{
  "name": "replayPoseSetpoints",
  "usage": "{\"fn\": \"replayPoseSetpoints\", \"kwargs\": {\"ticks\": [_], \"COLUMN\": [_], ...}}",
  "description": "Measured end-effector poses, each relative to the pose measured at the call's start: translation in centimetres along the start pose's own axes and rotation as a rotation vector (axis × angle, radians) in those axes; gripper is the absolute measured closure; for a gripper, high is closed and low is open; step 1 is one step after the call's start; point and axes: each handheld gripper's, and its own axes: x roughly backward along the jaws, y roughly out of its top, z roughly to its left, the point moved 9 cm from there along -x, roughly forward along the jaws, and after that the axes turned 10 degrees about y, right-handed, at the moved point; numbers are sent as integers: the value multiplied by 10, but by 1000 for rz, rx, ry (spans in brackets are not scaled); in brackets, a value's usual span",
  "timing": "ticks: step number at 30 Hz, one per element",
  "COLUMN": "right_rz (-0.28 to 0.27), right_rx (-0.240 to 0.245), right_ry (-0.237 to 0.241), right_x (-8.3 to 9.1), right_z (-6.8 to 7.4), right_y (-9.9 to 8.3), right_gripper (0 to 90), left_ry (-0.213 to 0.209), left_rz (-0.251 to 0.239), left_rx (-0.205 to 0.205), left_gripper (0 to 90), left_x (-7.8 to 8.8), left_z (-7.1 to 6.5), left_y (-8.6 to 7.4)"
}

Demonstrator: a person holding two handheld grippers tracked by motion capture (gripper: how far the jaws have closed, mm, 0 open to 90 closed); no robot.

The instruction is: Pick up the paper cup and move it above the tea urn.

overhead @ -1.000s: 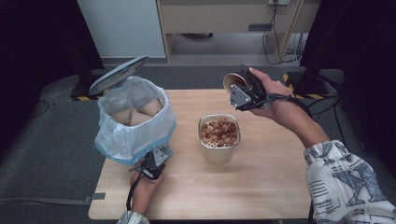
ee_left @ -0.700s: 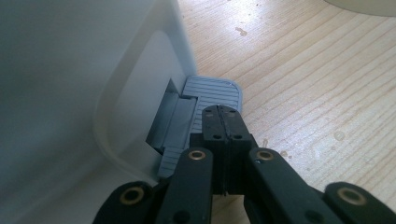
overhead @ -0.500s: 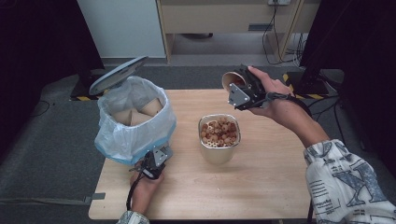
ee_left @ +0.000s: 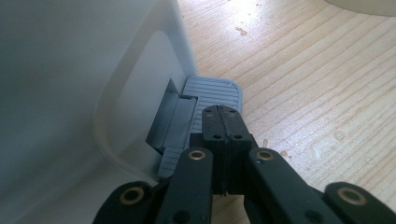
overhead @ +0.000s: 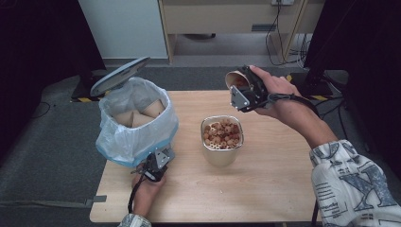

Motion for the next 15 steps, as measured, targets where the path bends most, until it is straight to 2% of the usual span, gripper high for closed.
{"fn": "replayPoseSetpoints", "kwargs": {"ticks": [1, 5, 15], "right_rz": [13, 24, 23], "right_rx": [23, 45, 38], "right_ry": [-5, -10, -20], "right_x": [0, 0, 3], "right_z": [0, 0, -4], "right_y": [0, 1, 0], "right_gripper": [361, 361, 360], "left_ry": [0, 0, 0], "left_rz": [0, 0, 0], "left_rx": [0, 0, 1], "left_gripper": [892, 892, 892], "left_x": [0, 0, 0], "left_z": [0, 0, 0], "left_y": [0, 0, 0]}}
